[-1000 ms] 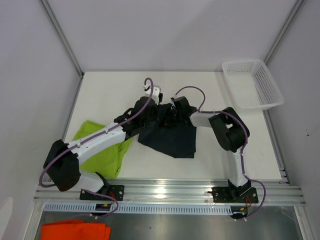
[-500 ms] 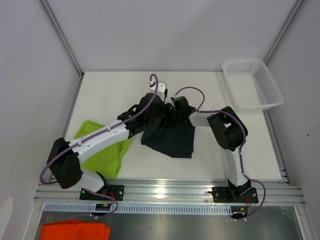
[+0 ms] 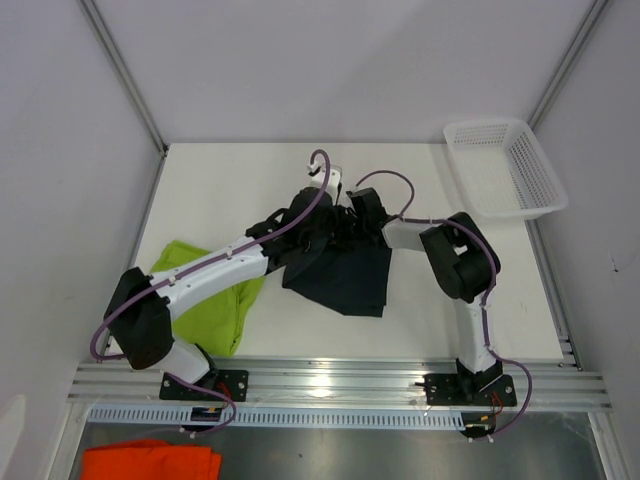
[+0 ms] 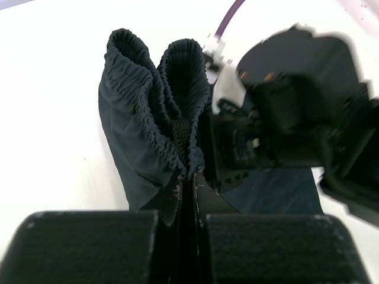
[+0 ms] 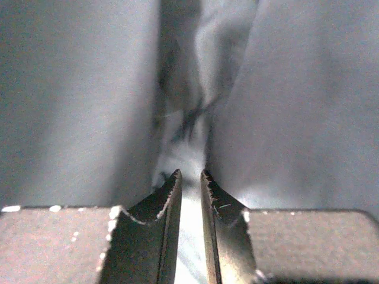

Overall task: Fold and stack the shorts
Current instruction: Fold the shorts

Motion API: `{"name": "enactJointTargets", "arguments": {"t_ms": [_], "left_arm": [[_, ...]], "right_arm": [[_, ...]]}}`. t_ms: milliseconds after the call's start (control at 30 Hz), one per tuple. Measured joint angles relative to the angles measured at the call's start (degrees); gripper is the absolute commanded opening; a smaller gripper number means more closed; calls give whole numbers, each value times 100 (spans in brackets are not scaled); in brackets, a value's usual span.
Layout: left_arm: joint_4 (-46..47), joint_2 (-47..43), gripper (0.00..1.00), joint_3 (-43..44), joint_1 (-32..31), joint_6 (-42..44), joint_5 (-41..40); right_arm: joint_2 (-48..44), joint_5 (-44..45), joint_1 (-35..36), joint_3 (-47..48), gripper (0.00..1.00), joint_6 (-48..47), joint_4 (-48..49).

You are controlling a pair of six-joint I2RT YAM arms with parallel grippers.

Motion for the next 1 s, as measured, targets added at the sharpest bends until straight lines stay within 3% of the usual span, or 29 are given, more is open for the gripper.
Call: {"name": "enactJointTargets", "arguments": {"t_ms": [300, 600, 800, 1000], "left_arm": [[-17, 11, 2, 0, -7, 9, -42], [-15, 107, 2, 63, -225, 55, -190], [-9, 221, 2, 63, -356, 105, -302], [-48, 476, 2, 264, -595, 249, -643]], "right_arm": [[-1464, 42, -658, -286, 38, -155, -472], [-3370, 356, -1604, -1987, 41, -938, -1141], [-3672, 455, -2022, -3001, 42, -1259, -1532], [-3541, 452, -2011, -3195, 42, -1379, -1438]]}}
